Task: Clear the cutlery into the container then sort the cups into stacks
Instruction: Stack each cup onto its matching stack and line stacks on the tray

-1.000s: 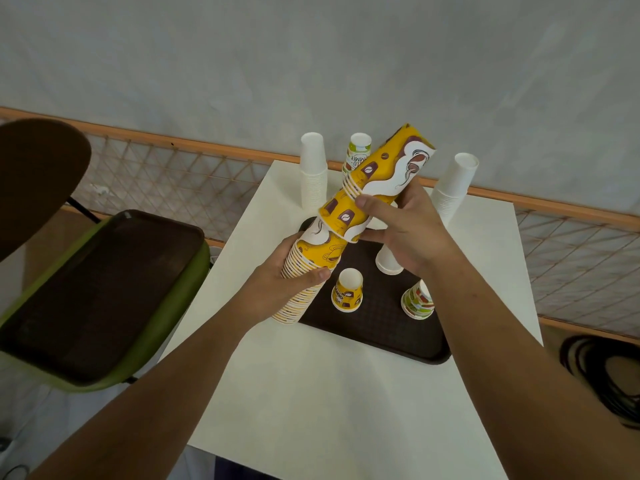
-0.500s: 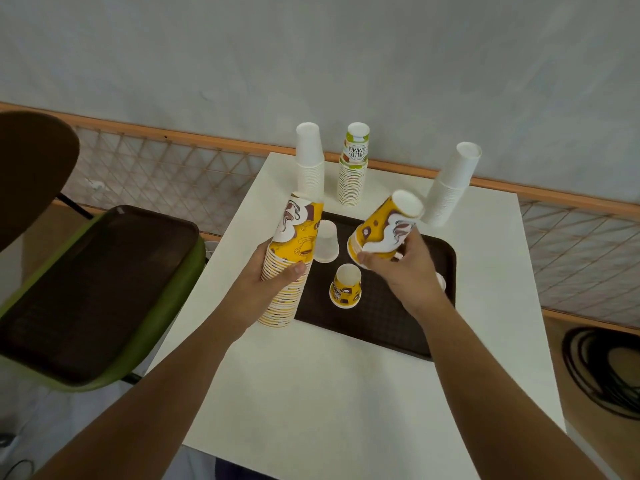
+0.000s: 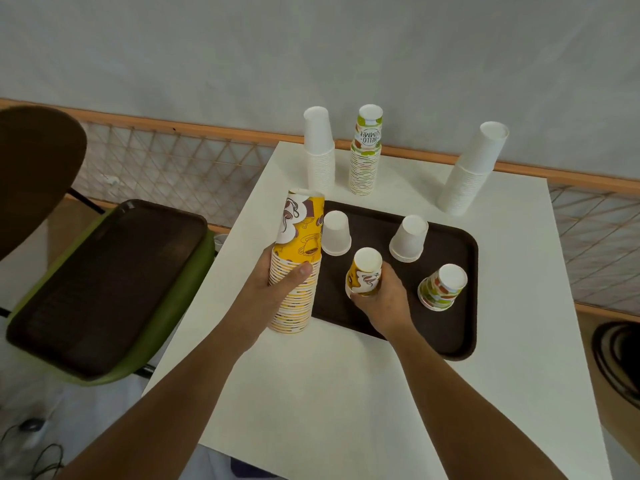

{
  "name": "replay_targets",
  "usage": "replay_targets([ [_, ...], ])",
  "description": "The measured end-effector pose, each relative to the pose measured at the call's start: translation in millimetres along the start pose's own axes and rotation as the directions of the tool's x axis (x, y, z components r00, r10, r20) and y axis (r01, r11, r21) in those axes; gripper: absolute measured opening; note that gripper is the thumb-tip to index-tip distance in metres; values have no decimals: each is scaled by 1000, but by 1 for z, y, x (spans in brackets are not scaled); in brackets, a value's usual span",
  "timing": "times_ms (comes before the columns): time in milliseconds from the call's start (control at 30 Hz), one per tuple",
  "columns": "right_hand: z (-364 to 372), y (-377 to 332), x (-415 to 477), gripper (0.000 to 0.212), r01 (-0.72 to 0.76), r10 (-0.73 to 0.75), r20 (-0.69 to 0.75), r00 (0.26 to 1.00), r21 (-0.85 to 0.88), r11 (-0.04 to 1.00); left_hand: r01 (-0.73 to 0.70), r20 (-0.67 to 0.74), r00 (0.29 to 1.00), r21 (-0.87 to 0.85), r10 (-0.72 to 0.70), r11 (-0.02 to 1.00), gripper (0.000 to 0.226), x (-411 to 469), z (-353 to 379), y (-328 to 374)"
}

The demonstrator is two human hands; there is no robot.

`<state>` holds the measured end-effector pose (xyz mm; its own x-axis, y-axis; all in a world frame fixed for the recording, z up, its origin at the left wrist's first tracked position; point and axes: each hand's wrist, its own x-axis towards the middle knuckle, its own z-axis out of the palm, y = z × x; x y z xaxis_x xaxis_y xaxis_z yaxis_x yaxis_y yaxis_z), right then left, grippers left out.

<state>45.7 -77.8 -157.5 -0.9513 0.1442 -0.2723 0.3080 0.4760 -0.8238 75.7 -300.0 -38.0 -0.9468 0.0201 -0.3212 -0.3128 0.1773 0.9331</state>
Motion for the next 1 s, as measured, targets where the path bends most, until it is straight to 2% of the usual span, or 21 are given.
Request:
replay_targets([
  [300,4,11,13,85,-39,40,12,999,-99,994,29,42,999,-36,-28,999,57,-1,9,-6],
  [467,-7,3,8,112,-92,100,67,993,-112,989,19,56,998,-48,-16,999,55,-6,13,3],
  [533,-19,-9,-5,103,-66,62,-33,998,-138,988,30,54,998,-48,-28,998,54,-5,12,5],
  [633,-37,-42,-34,76,103,-142,-286,948,-148,984,65,72,996,-47,-61,997,66,-5,12,7],
  [700,-48,-71,-49,64,233,-236,-315,919,-47,971,76,105,992,-43,-71,996,78,-7,13,11],
  [733,-55,-87,-54,60,268,-256,-240,937,20,963,77,130,989,-45,-71,996,82,-8,14,13],
  [800,-66,-118,-60,50,268,-280,87,956,130,955,78,182,981,-49,-68,996,86,-10,15,15],
  [867,-72,-136,-63,43,239,-295,387,874,187,953,74,214,975,-50,-62,996,82,-13,18,16],
  [900,-73,-140,-64,44,262,-312,438,843,172,950,65,219,974,-43,-54,997,79,-13,19,17],
  [1000,-72,-140,-61,54,327,-335,420,843,94,940,30,199,980,-18,-26,999,67,-15,21,19],
])
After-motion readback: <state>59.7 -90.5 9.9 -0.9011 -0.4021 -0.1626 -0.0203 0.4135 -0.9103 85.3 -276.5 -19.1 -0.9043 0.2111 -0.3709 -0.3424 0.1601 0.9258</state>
